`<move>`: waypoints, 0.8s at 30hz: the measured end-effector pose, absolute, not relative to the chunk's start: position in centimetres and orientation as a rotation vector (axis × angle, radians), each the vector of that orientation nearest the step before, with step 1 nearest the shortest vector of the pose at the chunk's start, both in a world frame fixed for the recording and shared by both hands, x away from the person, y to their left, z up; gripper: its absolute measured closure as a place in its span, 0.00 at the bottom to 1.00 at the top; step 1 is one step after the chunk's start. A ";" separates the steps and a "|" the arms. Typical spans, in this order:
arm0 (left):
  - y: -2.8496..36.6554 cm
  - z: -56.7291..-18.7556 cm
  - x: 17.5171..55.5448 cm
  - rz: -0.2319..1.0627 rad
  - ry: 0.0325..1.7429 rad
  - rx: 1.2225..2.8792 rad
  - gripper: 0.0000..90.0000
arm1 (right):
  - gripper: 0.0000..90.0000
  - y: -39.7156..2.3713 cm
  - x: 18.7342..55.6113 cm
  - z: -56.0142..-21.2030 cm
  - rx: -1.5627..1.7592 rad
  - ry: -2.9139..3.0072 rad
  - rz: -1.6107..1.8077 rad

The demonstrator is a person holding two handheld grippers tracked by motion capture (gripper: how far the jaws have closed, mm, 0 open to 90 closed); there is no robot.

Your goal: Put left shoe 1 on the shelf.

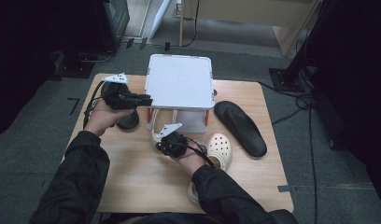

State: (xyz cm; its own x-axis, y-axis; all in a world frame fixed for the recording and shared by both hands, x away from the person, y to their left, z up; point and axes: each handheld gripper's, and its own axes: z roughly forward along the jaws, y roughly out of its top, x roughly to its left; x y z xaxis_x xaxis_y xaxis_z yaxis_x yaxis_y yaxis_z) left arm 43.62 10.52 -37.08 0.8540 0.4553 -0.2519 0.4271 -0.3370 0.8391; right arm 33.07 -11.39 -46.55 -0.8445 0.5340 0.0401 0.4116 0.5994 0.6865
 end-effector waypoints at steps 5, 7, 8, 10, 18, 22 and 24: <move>10.5 -37.1 43.6 0.032 0.651 1.969 0.81 | 0.98 -11.3 33.6 -46.4 0.787 2.644 1.086; 10.5 -37.1 43.6 0.032 0.651 1.969 0.81 | 0.98 -11.1 33.7 -46.4 0.773 2.613 1.074; 10.5 -37.1 43.6 0.031 0.651 1.968 0.81 | 0.98 -11.1 33.8 -46.5 0.783 2.606 1.069; 10.5 -37.1 43.6 0.030 0.650 1.967 0.81 | 0.98 -11.3 34.4 -46.7 0.823 2.592 1.074; 10.7 -37.2 43.7 0.029 0.664 1.957 0.81 | 1.00 -10.9 35.1 -46.9 0.824 2.583 1.120; 10.7 -37.2 43.7 0.033 0.664 1.957 0.82 | 0.97 -10.8 34.9 -46.9 0.836 2.557 1.132; 10.7 -37.2 43.7 0.033 0.667 1.958 0.84 | 0.97 -10.8 34.7 -47.1 0.849 2.579 1.105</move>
State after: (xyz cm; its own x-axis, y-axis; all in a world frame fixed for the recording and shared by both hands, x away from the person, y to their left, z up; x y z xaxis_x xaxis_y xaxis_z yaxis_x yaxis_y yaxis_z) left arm 43.75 10.68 -37.19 0.8461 0.4649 -0.2608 0.4366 -0.3239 0.8393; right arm 34.70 -10.82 -47.08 -0.8122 0.5826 0.0320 0.4250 0.5530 0.7167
